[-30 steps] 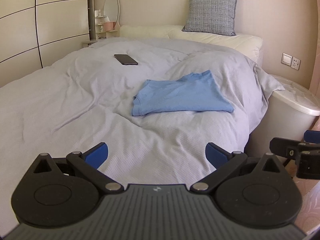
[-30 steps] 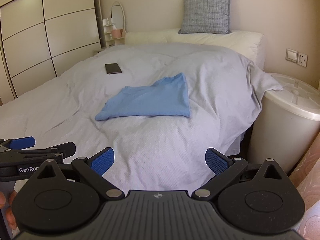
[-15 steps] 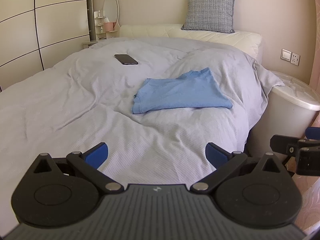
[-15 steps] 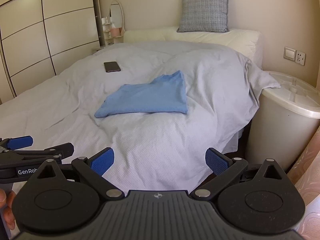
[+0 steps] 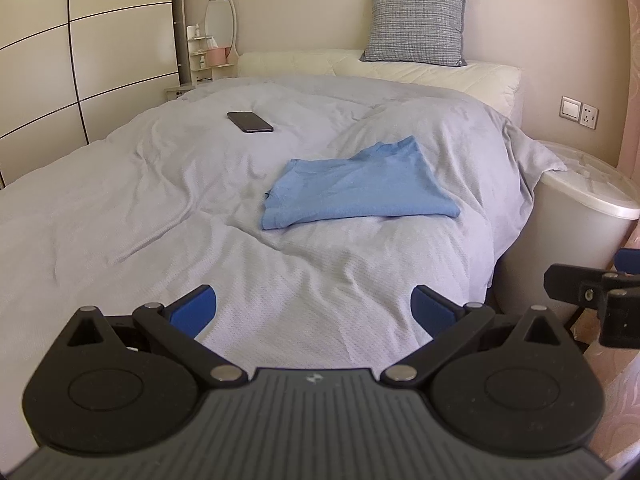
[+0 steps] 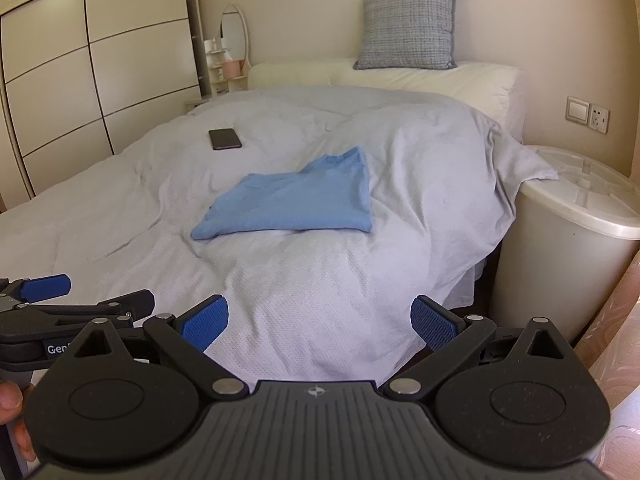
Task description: Fold clothes
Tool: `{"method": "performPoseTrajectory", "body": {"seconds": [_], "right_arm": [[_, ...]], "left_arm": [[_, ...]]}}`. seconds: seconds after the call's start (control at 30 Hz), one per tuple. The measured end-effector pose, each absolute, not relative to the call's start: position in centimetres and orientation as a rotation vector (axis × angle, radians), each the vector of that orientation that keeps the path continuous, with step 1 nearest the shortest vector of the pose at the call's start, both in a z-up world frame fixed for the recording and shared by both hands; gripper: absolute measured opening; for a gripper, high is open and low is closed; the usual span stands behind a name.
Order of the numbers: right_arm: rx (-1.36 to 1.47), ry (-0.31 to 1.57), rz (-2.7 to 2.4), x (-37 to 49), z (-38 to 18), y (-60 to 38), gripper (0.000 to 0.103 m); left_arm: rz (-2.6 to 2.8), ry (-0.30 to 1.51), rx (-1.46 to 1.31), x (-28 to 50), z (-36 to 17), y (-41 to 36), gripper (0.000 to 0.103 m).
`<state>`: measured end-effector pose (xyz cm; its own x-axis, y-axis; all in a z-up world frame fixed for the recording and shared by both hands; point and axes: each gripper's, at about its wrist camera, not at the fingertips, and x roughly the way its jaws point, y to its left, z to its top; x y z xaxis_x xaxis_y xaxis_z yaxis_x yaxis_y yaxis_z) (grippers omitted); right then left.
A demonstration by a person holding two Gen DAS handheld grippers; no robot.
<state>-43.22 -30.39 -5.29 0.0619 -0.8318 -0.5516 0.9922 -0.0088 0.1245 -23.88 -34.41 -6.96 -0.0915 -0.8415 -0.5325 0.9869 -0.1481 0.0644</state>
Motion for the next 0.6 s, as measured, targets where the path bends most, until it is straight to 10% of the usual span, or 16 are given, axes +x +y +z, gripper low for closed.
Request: {"method": "performPoseTrajectory", "body": {"seconds": [0.6], "right_arm": [[0.535,0.368,-1.487,-43.04,-4.16,-29.88,0.1]], "left_arm": [[-1.64,0.341,0.52,-23.67,-6.26,-34.01,0.102]]}}
